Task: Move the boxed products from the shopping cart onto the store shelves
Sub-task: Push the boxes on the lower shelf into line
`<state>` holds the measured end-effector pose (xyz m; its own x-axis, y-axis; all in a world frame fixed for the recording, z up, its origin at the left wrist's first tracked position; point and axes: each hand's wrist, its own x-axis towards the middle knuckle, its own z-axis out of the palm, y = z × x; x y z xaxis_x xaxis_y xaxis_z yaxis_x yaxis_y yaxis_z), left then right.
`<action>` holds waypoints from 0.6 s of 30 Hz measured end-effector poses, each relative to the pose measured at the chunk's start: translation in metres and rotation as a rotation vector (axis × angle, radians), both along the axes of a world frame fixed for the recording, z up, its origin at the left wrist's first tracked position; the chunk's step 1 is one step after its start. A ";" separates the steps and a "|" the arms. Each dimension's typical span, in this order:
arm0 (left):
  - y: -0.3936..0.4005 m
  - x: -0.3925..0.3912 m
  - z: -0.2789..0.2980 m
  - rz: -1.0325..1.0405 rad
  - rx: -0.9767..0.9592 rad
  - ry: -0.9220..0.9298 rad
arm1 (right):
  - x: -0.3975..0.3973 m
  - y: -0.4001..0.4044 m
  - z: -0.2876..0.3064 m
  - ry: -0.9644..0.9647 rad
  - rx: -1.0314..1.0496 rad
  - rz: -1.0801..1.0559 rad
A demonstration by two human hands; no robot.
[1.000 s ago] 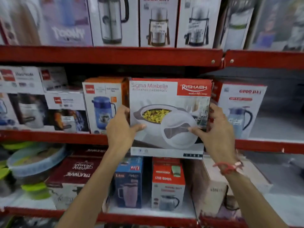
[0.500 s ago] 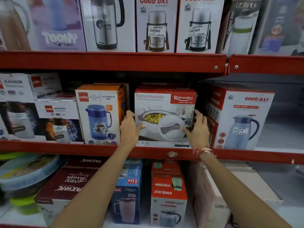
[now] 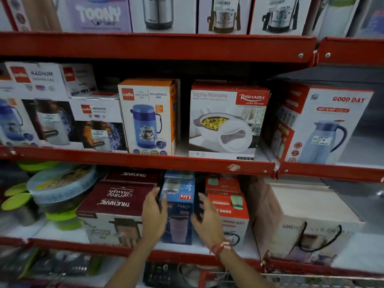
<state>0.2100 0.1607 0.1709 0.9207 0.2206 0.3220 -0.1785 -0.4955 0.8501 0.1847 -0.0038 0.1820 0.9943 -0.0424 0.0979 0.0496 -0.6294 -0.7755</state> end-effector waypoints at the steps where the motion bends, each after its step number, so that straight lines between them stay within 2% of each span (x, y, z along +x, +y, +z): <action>1: 0.001 -0.006 -0.009 -0.061 -0.010 0.102 | -0.004 0.007 -0.007 0.099 0.000 0.064; 3: 0.002 -0.013 -0.017 -0.173 -0.028 0.267 | -0.006 0.018 -0.025 0.190 0.007 0.153; 5: 0.006 -0.016 -0.017 -0.196 -0.012 0.327 | 0.000 0.026 -0.032 0.200 0.077 0.200; 10: 0.022 -0.034 -0.021 -0.170 0.095 0.342 | -0.010 0.033 -0.052 0.077 0.061 0.147; 18: 0.025 -0.050 -0.025 -0.180 0.133 0.287 | -0.031 0.041 -0.044 0.019 -0.063 0.065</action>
<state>0.1603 0.1856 0.1455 0.9980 0.0205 0.0599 -0.0364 -0.5877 0.8083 0.1540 0.0371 0.1380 0.9965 0.0283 0.0790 0.0774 -0.6731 -0.7355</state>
